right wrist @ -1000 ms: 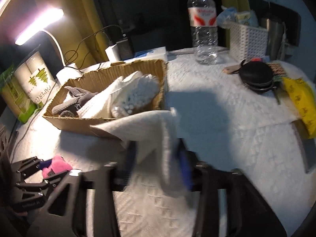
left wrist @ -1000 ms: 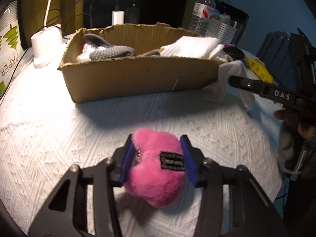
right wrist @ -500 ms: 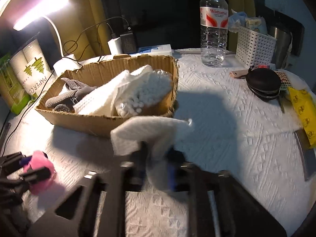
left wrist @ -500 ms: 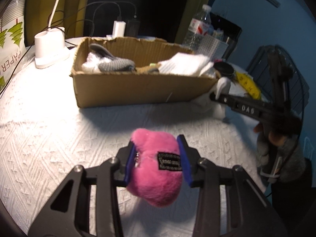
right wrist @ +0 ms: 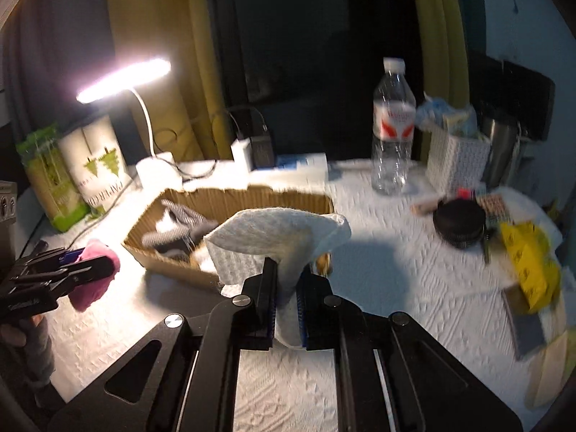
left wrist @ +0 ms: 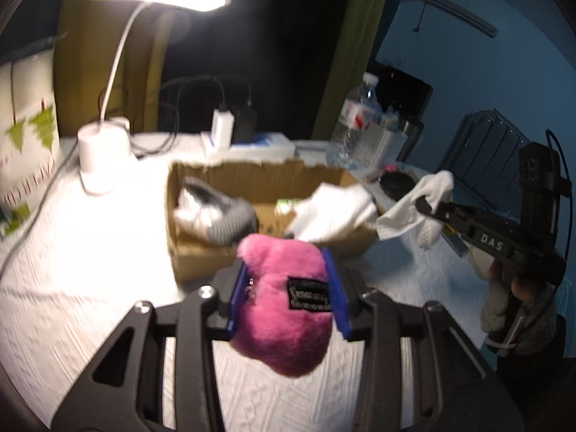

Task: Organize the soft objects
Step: 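Drop pink plush in the box with left tool while right drops the cloth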

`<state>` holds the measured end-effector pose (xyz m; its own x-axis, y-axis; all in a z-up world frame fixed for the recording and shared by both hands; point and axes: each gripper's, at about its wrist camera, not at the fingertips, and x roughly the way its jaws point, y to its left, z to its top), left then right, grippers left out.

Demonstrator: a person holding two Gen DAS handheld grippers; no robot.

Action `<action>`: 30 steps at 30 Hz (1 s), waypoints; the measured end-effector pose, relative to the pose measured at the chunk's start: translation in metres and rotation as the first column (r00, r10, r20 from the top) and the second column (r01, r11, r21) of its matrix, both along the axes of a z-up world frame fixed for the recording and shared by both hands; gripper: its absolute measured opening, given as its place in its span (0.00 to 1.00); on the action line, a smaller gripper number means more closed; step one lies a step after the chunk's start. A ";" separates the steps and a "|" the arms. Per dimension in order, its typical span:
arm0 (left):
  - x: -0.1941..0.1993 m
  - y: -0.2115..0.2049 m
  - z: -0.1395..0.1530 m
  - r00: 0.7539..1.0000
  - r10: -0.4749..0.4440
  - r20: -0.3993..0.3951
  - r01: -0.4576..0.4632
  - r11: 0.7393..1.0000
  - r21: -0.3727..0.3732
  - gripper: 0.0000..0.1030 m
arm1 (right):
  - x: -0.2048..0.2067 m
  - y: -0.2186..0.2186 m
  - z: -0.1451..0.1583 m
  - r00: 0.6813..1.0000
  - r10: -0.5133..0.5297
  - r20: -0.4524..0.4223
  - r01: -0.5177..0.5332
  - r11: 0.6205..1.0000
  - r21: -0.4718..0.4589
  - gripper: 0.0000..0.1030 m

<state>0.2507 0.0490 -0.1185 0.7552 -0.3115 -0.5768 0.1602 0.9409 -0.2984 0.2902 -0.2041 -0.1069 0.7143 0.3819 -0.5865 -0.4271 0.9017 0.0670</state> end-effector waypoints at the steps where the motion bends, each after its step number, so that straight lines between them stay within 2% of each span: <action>1: 0.003 0.001 0.004 1.000 0.004 0.010 -0.004 1.000 0.005 0.39 | 0.003 0.001 0.003 1.000 0.005 0.008 -0.005 1.000 0.005 0.10; 7: 0.024 0.005 0.018 0.999 0.023 0.044 -0.023 1.000 0.016 0.39 | 0.025 0.010 0.013 0.999 0.028 0.036 -0.029 0.999 0.028 0.10; 14: 0.056 -0.002 0.018 0.999 0.031 0.043 -0.033 0.999 0.035 0.39 | 0.059 0.021 0.003 0.999 0.050 0.021 -0.051 0.998 0.042 0.10; 19: 0.079 -0.012 0.005 1.000 0.013 0.021 -0.014 0.998 0.058 0.39 | 0.082 0.029 -0.011 0.998 0.060 -0.004 -0.060 0.997 0.044 0.10; 25: 0.101 -0.014 -0.020 0.999 0.034 -0.025 -0.032 0.997 0.064 0.39 | 0.103 0.034 -0.033 0.997 0.054 -0.048 -0.052 0.998 0.038 0.10; 30: 0.116 -0.020 -0.038 0.997 0.032 -0.065 -0.027 0.996 0.080 0.41 | 0.114 0.042 -0.052 0.995 0.054 -0.087 -0.054 0.999 0.000 0.10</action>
<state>0.3668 0.0291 -0.1561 0.7225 -0.2417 -0.6478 0.1146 0.9658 -0.2325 0.4038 -0.1620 -0.1585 0.6387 0.4167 -0.6469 -0.4676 0.8778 0.1038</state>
